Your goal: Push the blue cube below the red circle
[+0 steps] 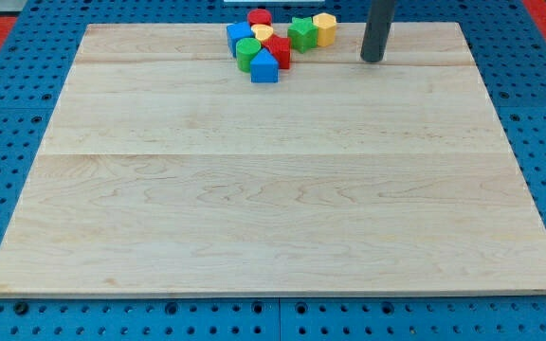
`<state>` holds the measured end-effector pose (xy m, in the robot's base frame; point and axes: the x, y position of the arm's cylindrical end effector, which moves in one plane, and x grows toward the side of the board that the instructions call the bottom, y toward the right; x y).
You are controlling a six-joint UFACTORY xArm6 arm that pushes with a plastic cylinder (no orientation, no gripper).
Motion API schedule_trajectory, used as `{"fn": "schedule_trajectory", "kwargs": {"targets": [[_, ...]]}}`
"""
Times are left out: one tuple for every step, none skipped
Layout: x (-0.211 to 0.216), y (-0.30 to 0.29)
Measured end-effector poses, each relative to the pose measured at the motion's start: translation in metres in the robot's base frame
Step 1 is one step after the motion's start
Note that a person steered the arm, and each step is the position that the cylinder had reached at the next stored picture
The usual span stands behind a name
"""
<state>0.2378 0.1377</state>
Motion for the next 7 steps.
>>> {"fn": "schedule_trajectory", "kwargs": {"targets": [[-0.036, -0.014], [-0.044, -0.038], [-0.034, -0.091], [-0.032, -0.105], [0.014, -0.038], [0.099, -0.045], [0.135, -0.132]]}}
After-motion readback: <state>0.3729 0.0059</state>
